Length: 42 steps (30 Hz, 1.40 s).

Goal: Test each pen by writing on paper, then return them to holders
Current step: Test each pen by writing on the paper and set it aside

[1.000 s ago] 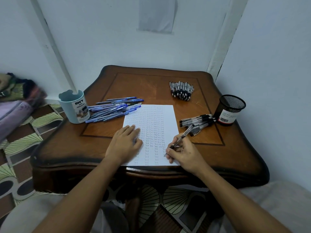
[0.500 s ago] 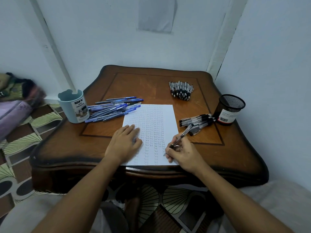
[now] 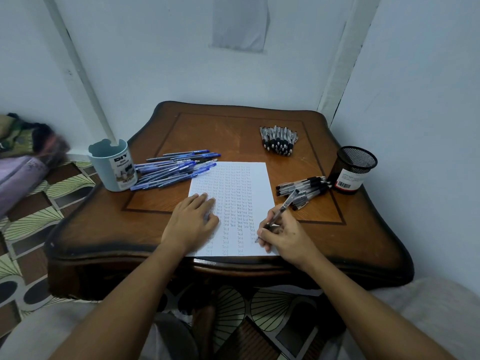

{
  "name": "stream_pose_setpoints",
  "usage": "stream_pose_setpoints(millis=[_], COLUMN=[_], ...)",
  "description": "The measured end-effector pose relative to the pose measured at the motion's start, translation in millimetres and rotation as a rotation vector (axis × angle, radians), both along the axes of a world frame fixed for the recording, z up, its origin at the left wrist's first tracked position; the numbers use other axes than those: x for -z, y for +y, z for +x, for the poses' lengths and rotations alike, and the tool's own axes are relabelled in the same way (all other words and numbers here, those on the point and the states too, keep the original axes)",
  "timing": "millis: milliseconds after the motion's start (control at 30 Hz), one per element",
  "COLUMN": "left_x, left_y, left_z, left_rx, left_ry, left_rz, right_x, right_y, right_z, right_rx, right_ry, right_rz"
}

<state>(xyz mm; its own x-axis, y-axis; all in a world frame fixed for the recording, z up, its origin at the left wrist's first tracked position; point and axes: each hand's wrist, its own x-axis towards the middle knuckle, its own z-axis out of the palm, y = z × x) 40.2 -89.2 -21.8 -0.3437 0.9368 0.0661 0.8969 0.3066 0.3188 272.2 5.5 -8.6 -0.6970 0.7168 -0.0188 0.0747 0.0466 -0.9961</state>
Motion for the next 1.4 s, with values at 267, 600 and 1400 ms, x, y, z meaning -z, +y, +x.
stream_pose_setpoints(millis=[267, 600, 1400], left_x=[-1, 0, -1], left_y=[-1, 0, 1], left_z=[1, 0, 0], left_rx=[-0.006, -0.007, -0.016], left_ry=[-0.012, -0.02, -0.017], left_rz=[0.009, 0.018, 0.032], right_x=[0, 1, -21], right_y=[1, 0, 6], right_z=[0, -2, -8], right_rx=[-0.014, 0.04, 0.218], right_ry=[-0.021, -0.003, 0.163], right_rz=[0.01, 0.01, -0.41])
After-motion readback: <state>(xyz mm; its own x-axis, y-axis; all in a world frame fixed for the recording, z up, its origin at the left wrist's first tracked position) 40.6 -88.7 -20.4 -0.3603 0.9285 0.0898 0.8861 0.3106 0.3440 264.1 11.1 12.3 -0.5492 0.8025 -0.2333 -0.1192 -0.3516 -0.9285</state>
